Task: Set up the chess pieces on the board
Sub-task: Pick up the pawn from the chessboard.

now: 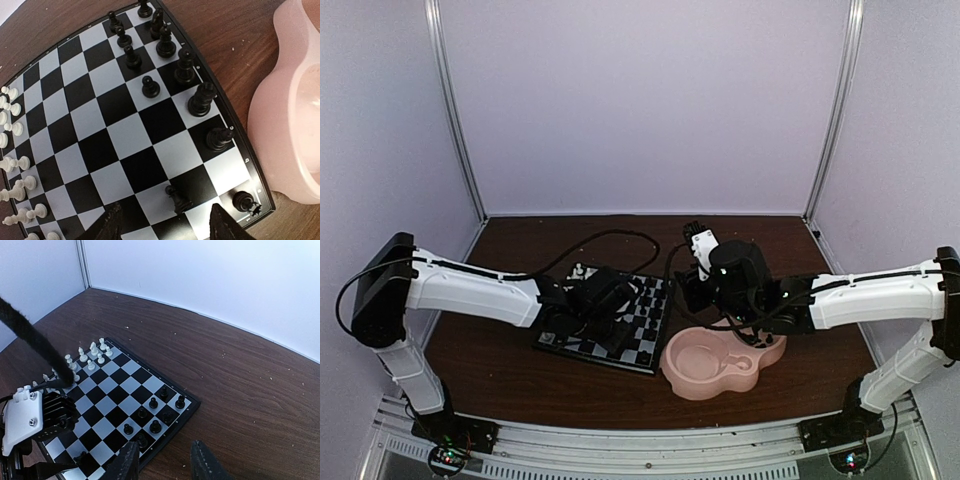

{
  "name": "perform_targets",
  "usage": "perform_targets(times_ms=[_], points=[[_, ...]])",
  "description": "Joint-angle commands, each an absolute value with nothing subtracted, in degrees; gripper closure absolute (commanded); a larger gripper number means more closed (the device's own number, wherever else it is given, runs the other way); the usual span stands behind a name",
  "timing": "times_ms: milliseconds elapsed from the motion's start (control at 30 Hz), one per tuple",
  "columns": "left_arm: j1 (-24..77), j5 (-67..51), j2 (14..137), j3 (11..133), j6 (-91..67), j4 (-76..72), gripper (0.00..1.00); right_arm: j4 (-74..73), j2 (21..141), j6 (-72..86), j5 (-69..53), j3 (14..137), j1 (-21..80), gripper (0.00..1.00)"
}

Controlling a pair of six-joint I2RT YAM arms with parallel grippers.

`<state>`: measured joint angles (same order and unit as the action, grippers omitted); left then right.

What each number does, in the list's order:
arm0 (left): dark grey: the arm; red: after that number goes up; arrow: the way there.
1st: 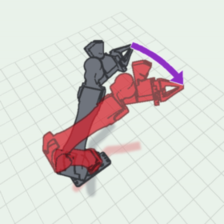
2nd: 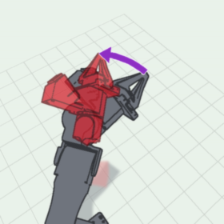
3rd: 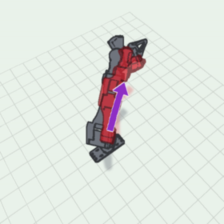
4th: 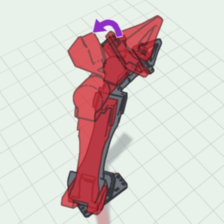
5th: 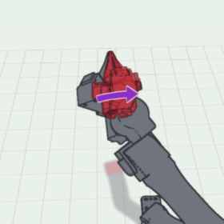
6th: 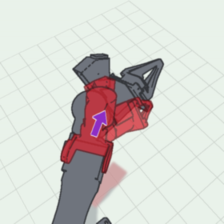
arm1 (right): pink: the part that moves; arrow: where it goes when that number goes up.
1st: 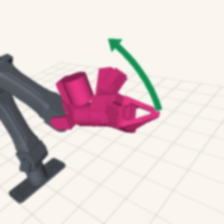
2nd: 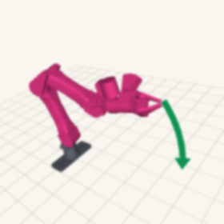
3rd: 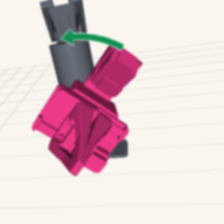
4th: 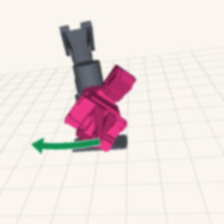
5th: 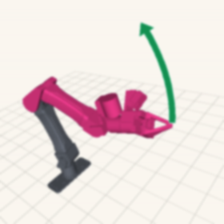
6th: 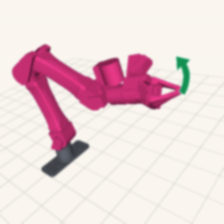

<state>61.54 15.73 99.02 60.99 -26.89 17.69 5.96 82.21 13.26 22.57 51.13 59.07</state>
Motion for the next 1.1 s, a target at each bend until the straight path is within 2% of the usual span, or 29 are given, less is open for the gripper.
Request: perform_targets(times_ms=[0,167,333,600,833,1067], points=[[61.61,16.31,100.42,62.93,-25.19,18.38,0.42,7.29,80.77,12.92,23.71,50.44,58.89,0.63],[61.61,16.25,102.05,64.71,-24.92,21.14,0.51,7.38,80.69,12.87,23.8,50.36,58.86,0.63],[61.61,16.76,104.85,67.07,-24.72,23.97,0.55,7.48,80.57,12.83,23.94,50.23,58.89,0.62],[61.61,18.35,107.92,69.92,-25.13,28.05,0.61,7.47,80.34,12.75,23.95,50.08,58.89,0.62],[61.61,19.05,107.93,71.89,-25.02,33.63,0.61,7.38,80.25,12.66,24.07,49.93,58.89,0.63],[61.61,18.06,108.32,72.29,-23.69,33.66,0.68,7.56,80.24,12.57,24.03,49.84,58.89,0.62]])
